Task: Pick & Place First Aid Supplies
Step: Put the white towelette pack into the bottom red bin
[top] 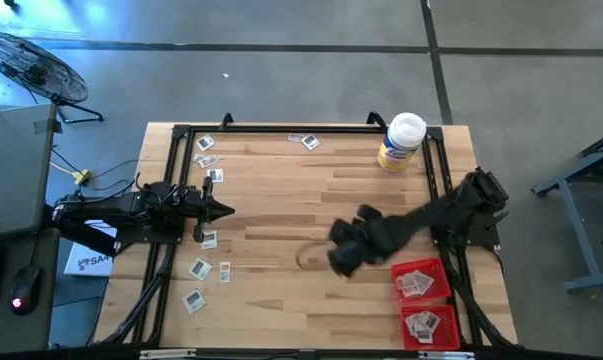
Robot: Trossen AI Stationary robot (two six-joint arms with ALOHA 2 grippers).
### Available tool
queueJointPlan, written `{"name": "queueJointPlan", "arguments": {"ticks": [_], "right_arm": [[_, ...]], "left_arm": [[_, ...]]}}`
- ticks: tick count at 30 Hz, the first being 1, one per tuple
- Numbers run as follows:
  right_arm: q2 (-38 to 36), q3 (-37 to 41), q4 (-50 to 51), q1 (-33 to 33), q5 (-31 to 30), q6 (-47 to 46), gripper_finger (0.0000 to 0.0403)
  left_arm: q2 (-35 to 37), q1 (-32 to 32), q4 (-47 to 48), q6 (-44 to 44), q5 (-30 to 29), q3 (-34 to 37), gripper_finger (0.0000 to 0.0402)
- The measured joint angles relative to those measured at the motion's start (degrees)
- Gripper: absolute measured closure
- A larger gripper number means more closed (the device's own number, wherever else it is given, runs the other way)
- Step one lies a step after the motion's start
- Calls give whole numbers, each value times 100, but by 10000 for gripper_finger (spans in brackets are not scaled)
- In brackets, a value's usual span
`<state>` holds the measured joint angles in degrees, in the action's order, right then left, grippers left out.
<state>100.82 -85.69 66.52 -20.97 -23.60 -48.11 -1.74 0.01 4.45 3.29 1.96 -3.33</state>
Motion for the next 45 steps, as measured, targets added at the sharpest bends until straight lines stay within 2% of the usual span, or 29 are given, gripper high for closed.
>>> {"name": "queueJointPlan", "arguments": {"ticks": [4, 10, 13, 16, 21, 26, 32, 38, 41, 45], "right_arm": [[0, 235, -801, 740, 191, 739, 238], [0, 601, -2565, 1705, 695, 2054, 238], [0, 724, -3175, 2167, 925, 2457, 238], [20, 785, -3579, 2580, 869, 2680, 238], [153, 629, -3728, 3195, 564, 2877, 238], [157, 619, -3836, 3837, 654, 3147, 238], [293, 614, -4200, 4607, 1248, 3162, 238], [824, 590, -4650, 5112, 2117, 3202, 238], [1208, 236, -4592, 5316, 2298, 3339, 238], [1848, -631, -4336, 5473, 2582, 3657, 238]], "left_arm": [[0, 0, 0, 0, 0, 0, 400], [0, -2, 0, 0, 0, 0, 400], [0, -1, 0, 0, -2, -1, 400], [0, -2, 0, 0, -2, -2, 400], [0, -1, 0, 0, 0, -1, 400], [0, -2, 0, 1, 0, 0, 400], [0, -1, 0, 0, 0, 0, 400], [0, 0, 0, 0, -1, -1, 400], [0, -2, 2, 0, -2, 0, 400], [0, -2, 1, 0, 0, 0, 400]]}}
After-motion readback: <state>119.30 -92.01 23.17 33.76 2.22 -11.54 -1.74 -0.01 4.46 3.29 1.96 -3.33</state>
